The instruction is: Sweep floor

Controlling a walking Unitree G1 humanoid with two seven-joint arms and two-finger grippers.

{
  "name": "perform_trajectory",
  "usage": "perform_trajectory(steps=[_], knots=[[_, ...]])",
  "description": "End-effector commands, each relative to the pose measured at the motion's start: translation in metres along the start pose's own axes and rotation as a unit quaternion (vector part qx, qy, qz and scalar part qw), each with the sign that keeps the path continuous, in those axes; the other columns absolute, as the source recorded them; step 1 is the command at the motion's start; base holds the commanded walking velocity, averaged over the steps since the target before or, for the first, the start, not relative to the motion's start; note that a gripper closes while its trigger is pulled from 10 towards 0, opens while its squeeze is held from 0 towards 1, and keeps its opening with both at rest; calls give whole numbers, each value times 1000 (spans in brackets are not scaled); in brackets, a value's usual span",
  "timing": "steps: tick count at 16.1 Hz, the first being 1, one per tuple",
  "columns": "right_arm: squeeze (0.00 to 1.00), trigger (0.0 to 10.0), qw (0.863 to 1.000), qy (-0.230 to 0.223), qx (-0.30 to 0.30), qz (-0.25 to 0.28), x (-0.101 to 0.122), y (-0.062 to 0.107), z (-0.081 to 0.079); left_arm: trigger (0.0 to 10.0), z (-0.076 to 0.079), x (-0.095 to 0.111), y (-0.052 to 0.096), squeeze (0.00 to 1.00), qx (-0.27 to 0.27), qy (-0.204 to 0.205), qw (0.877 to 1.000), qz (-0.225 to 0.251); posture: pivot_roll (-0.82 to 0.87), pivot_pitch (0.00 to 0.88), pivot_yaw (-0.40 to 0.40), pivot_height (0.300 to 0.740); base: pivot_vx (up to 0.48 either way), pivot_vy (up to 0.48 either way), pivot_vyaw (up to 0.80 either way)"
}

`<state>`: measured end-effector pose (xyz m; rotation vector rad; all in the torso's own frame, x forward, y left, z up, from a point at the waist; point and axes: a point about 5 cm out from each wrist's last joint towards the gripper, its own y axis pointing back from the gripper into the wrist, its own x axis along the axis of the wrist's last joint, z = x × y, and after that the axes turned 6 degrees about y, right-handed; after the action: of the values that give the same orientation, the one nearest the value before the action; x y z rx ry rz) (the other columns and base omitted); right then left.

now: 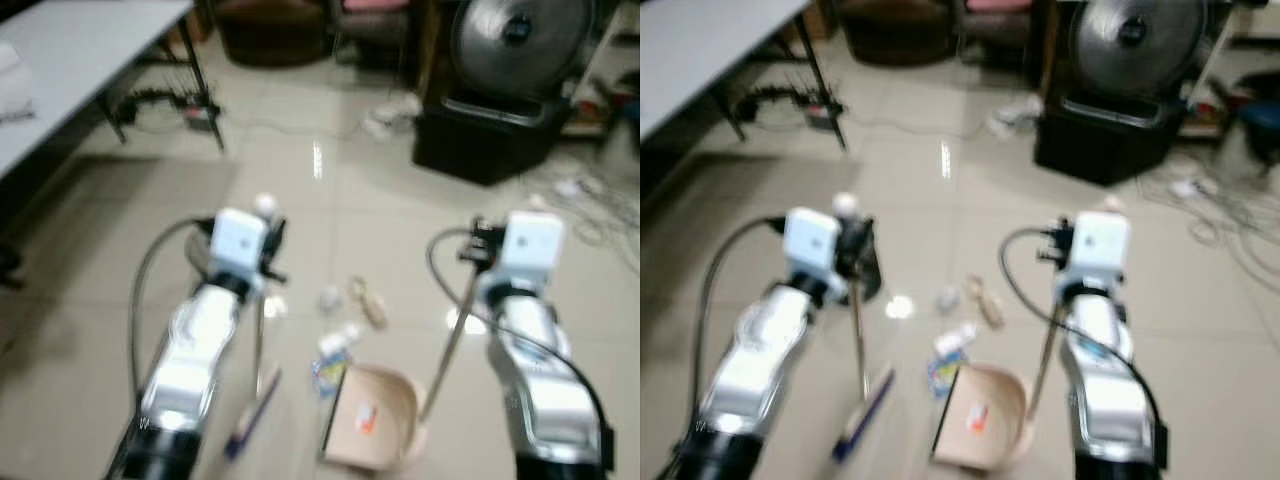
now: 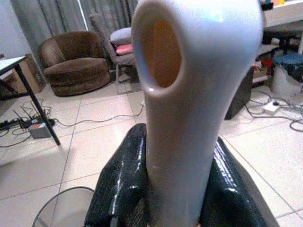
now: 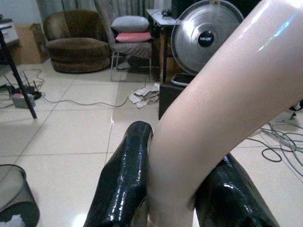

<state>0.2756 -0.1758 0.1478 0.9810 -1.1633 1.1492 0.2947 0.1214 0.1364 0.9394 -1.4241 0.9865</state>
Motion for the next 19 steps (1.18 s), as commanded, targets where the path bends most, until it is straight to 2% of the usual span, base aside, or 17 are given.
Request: perform_trajectory(steps=[1, 9, 14, 18, 19], knots=[[0, 10000, 1000, 3, 7, 24, 10, -1, -4, 10000, -8, 5, 3, 0, 13, -5, 1000, 12, -60, 37, 46, 740, 379, 0, 0], [0, 10000, 1000, -6, 4, 5, 3, 0, -4, 10000, -9, 4, 3, 0, 13, -8, 1000, 9, -59, 34, 47, 740, 379, 0, -105], [0, 10000, 1000, -5, 4, 2, -1, 0, -2, 10000, -7, 2, 4, 0, 7, -11, 1000, 3, -58, 22, 44, 740, 381, 0, -553], [0, 10000, 1000, 10, 21, 14, -5, 0, -5, 10000, -13, -3, 7, 0, 20, -24, 999, -9, -44, 11, 38, 740, 0, 0, 0], [0, 10000, 999, 26, 35, 28, -4, 0, -6, 10000, -15, -3, 8, 0, 24, -30, 999, -11, -42, 11, 39, 740, 0, 0, 0]])
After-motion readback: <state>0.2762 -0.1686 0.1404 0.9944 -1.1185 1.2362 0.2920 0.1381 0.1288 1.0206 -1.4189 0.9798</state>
